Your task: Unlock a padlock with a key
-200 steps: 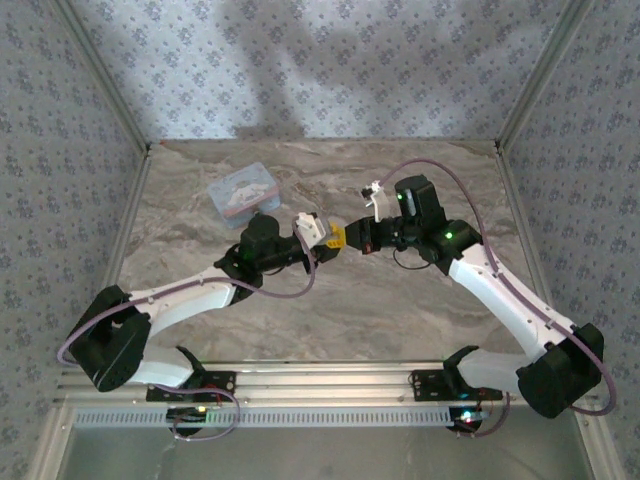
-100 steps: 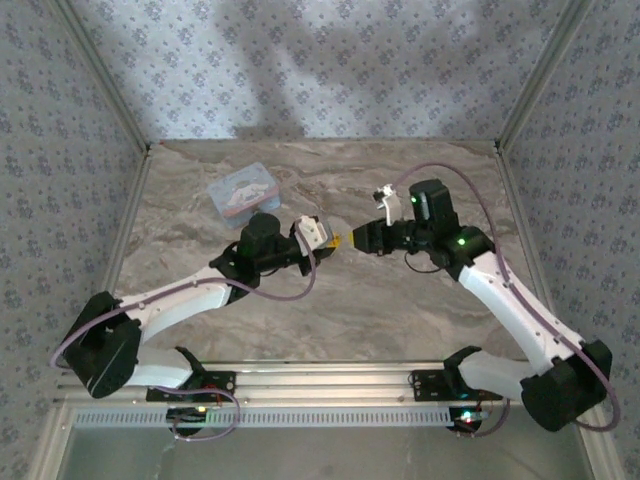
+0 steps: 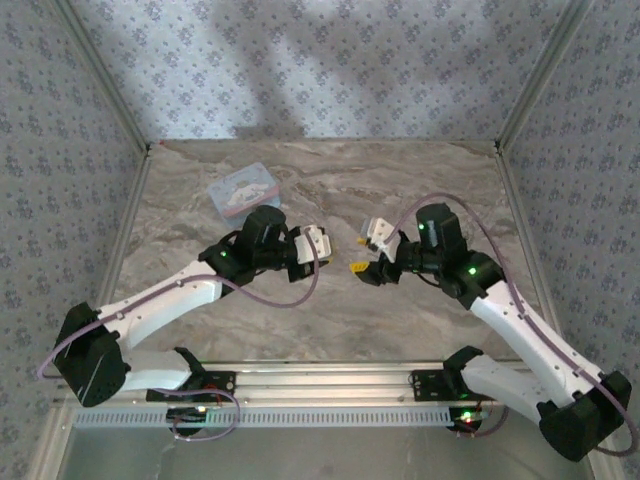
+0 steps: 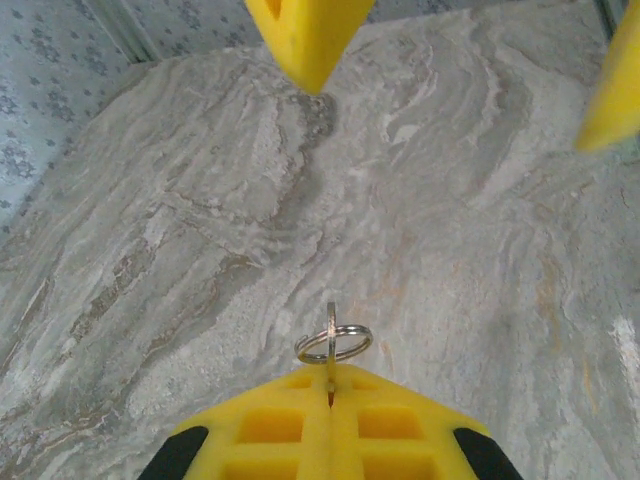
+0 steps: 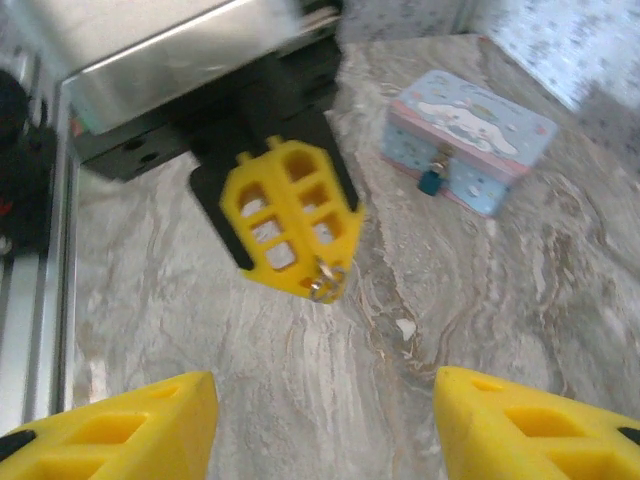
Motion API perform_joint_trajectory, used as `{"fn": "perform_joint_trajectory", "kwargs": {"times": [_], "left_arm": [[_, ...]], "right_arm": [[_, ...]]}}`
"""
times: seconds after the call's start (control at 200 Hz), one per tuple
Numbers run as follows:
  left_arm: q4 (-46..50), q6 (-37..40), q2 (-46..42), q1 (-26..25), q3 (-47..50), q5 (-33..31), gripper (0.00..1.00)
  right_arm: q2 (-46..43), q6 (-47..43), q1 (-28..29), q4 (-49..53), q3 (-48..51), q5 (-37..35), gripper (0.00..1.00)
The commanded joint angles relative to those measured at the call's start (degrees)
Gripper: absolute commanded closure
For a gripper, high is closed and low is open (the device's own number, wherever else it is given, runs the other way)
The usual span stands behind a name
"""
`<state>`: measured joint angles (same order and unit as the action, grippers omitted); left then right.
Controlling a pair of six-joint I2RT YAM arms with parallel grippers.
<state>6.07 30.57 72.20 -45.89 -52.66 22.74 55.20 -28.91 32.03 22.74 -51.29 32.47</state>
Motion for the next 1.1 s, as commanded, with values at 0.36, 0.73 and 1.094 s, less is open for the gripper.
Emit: {"fn": "perform_joint_trajectory", "kwargs": {"times": [0.36, 0.73, 1.094], "left_arm": [[4.7, 3.8, 0.0, -0.8, -2.1, 2.3, 1.00], [5.4, 4.8, 0.0, -0.8, -2.2, 2.6, 1.00], [5.6, 4.9, 0.0, -0.8, -2.2, 2.8, 1.00]], "right_arm": [[9.5, -13.1, 2.6, -2.9, -2.4, 4.6, 0.58], [11.4, -12.9, 2.4, -4.0, -3.2, 6.0, 0.67], [12.7, -12.9, 2.4, -3.6, -3.9, 7.1, 0.82]]}}
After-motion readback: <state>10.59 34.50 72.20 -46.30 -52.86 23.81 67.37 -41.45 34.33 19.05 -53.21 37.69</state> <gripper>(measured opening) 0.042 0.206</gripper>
